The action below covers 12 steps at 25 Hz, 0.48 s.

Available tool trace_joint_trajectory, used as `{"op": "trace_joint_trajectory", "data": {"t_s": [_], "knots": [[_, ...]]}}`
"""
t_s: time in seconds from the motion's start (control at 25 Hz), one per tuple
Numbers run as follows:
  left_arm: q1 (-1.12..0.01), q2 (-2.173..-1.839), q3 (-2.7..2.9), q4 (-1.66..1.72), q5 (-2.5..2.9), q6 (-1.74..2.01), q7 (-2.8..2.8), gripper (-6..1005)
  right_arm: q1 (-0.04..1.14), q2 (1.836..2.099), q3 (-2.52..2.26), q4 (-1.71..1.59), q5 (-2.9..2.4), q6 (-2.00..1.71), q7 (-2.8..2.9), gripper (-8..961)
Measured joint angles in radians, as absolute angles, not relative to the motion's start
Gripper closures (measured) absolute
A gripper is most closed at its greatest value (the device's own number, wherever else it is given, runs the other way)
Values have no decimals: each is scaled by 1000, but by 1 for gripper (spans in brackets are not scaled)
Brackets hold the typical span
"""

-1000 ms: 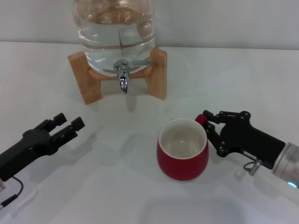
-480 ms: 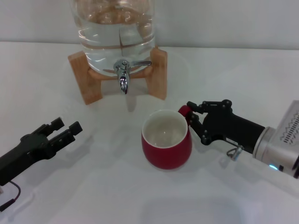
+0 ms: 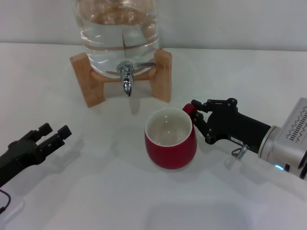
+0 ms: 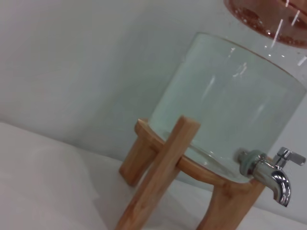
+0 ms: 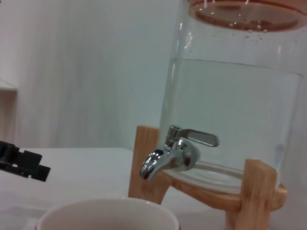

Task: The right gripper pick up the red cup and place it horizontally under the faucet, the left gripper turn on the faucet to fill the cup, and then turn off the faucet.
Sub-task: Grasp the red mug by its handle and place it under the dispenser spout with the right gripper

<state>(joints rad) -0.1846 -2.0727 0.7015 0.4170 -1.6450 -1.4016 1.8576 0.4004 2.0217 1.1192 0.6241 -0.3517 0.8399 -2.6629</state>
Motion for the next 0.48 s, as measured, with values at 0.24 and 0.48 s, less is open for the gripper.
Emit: {"op": "trace_joint_trajectory", "data": {"t_s": [0.24,0.48], "knots": [[-185,-2073,701,417,-1644,-1402,1858,157,437,2022,1103,634,-324,754,-2663,826],[-183,-2074,701,417,-1644,-1404,1858,157,490,2028,1065,627,-284,693,-2663,826]]}}
